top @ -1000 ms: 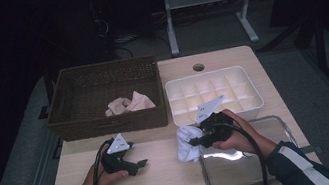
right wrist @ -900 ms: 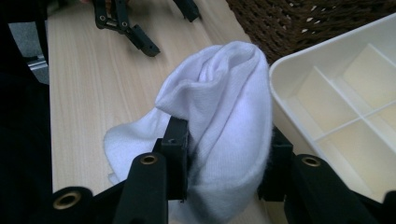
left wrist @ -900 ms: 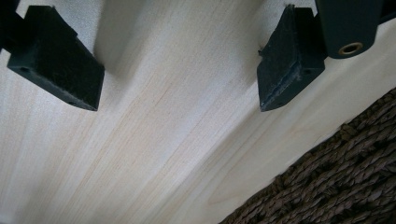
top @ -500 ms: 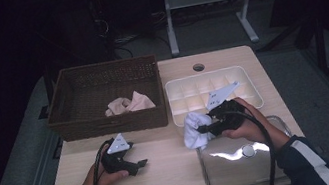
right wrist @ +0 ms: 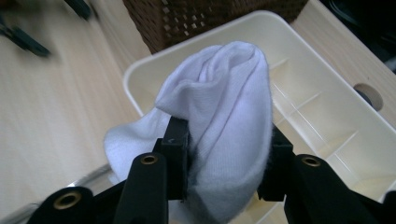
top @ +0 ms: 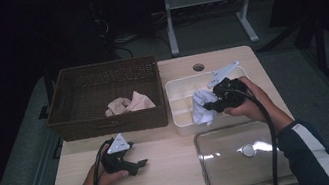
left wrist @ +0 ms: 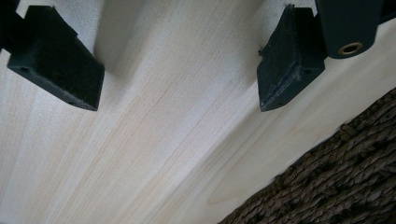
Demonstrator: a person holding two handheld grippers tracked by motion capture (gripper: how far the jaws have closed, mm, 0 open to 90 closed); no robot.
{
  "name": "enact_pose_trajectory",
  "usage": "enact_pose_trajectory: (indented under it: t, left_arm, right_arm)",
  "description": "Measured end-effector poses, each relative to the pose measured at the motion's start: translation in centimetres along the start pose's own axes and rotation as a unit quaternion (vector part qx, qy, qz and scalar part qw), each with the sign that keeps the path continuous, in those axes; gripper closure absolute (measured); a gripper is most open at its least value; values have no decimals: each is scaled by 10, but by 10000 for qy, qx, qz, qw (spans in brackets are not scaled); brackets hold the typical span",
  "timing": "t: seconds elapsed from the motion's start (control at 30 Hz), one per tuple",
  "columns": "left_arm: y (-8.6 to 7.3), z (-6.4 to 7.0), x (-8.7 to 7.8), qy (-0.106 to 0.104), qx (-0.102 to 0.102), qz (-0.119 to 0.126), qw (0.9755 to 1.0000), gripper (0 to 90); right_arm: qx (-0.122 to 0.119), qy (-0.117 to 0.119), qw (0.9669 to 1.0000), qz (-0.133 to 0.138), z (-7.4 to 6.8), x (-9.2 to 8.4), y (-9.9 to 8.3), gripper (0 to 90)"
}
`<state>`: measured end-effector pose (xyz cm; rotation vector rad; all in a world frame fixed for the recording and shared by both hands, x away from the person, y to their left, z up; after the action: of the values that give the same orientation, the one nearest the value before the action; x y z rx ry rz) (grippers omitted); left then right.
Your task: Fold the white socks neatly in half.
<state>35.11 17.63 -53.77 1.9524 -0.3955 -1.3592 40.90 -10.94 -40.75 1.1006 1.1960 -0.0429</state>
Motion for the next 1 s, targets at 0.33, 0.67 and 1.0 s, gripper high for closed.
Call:
enact_pose_trajectory:
  t: [0.33, 0.67, 1.0]
  left_arm:
    - [0, 0, 0, 7, 7, -2, 10000, 140]
    - [0, 0, 0, -13, -10, -27, 10000, 140]
    - [1, 0, 1, -11, 14, -27, 10000, 140]
  right_arm:
    - [-80, -550, 9970, -533, 18, 38, -2, 620]
    - [-261, -471, 9945, -902, 11, 60, -6, 620]
    - [-148, -221, 9924, -1204, 9, 75, -18, 628]
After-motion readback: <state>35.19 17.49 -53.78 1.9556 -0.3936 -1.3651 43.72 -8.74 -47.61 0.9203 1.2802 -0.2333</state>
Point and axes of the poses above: each handheld gripper's, and its own axes: x roughly forward along the jaws, y roughly out of its top, z roughly to its right, the point moved 9 cm from there along x, roughly forward along the jaws, and after that the axes turned 15 degrees about x, right-handed, at the moved point
